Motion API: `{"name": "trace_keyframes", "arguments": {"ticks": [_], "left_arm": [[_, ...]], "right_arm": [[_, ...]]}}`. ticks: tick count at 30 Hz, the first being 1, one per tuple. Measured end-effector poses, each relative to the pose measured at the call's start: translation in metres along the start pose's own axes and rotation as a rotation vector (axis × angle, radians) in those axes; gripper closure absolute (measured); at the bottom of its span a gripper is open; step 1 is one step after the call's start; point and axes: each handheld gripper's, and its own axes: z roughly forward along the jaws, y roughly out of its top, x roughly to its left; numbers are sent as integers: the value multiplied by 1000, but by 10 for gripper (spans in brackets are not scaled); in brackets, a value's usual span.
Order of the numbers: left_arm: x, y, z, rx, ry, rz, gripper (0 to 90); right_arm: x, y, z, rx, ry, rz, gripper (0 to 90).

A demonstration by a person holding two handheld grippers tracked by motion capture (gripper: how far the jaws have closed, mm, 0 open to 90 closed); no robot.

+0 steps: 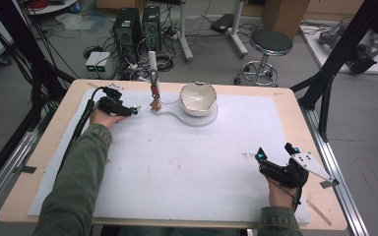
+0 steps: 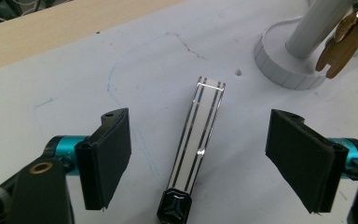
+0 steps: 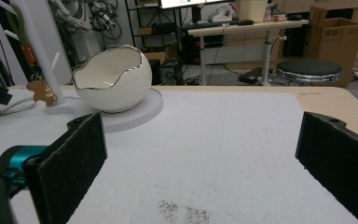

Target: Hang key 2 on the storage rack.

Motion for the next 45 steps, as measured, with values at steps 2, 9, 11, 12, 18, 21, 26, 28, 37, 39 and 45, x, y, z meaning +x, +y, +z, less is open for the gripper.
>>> {"name": "trace_keyframes", "arguments": {"ticks": [2,9,11,12,18,21,26,28,37,39,45], "left_arm": [[0,0,2,3,7,4,236],[6,-1,4,22,36,-11,325],[8,-2,3,25,34,-20,341],[9,-2,4,30,33,-16,347],[9,-3,4,29,25,-17,421],[9,-4,7,41,15,-14,433],[4,-5,12,50,-2,0,499],[1,-5,13,49,1,6,508],[-4,-5,14,66,42,105,736],[-7,-5,14,65,53,141,740],[-10,0,6,36,57,202,744]], "right_arm": [[0,0,0,0,-1,-4,7],[1,0,0,6,4,-9,7],[1,0,0,5,3,-8,7],[1,0,0,5,4,-7,7],[1,0,1,7,4,-5,7],[1,-1,2,10,7,-5,7],[0,-1,2,8,5,-6,7],[0,-1,2,9,6,-6,7],[0,-1,3,15,12,1,7],[-1,-1,4,15,15,0,7],[-2,-1,6,14,21,4,7]]}}
